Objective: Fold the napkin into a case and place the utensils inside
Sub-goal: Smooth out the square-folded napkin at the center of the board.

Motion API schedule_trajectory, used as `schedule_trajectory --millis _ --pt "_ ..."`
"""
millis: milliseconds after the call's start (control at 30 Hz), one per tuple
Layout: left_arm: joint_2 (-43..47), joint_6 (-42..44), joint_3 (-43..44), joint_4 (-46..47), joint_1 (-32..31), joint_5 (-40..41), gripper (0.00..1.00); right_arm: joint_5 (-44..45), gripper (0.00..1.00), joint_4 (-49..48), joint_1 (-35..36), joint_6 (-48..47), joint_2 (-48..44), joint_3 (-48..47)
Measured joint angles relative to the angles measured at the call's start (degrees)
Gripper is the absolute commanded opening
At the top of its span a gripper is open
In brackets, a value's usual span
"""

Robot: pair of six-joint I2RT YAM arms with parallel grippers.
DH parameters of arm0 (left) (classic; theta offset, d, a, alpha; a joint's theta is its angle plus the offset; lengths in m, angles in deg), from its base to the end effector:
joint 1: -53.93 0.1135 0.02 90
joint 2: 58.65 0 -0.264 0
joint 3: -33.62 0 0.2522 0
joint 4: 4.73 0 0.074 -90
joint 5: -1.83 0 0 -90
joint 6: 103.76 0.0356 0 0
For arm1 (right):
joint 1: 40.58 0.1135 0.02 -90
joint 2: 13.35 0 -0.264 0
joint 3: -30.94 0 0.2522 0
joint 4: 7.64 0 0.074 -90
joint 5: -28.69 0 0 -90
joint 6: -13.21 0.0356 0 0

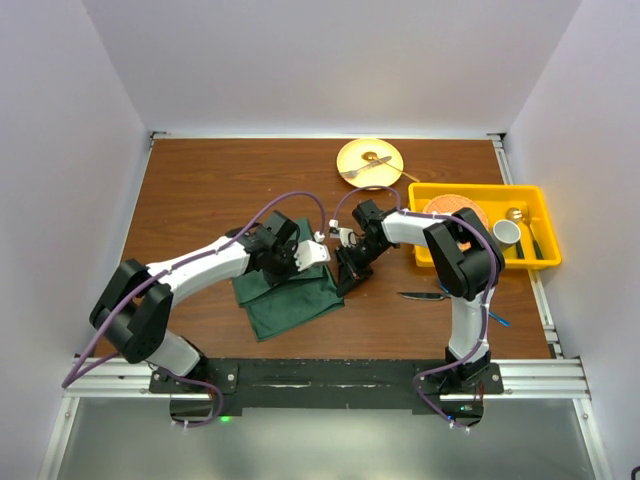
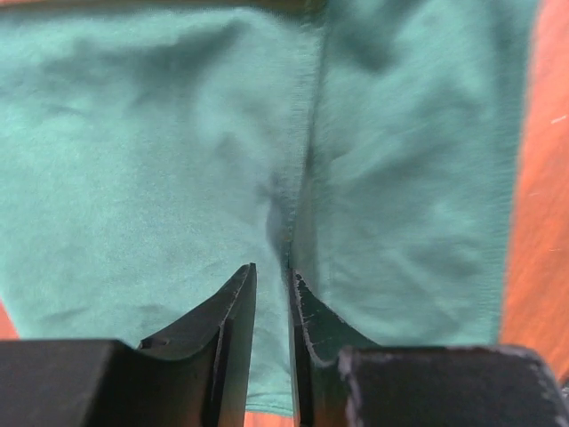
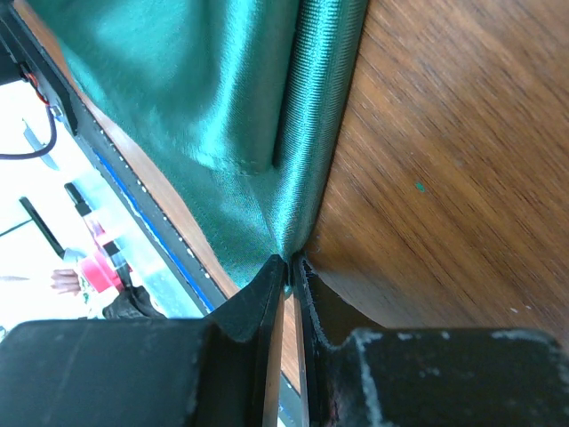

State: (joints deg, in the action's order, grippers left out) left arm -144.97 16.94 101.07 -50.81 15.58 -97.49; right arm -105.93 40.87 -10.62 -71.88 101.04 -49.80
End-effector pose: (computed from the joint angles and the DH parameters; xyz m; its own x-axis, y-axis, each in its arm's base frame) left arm 0.2222 -0.1832 0.1965 -0.2709 0.8567 -0.4390 0.9354 0.3419 0.0900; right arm 0.2929 0.1977 0.1158 -0.8927 -0.4442 -0.0763 -0.3634 0.6091 0.7050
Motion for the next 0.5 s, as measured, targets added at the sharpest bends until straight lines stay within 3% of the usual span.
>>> schedule_trajectory --millis 233,500 --pt "-0.09 2.97 -3.74 0.85 0.00 3.02 0.28 0.04 0.13 0.02 -0.02 -0.04 0.00 0.00" --pt "-0.15 4.61 -5.18 1.16 0.00 3.08 0.38 0.04 0.12 0.13 -0.02 -0.09 0.11 -0.02"
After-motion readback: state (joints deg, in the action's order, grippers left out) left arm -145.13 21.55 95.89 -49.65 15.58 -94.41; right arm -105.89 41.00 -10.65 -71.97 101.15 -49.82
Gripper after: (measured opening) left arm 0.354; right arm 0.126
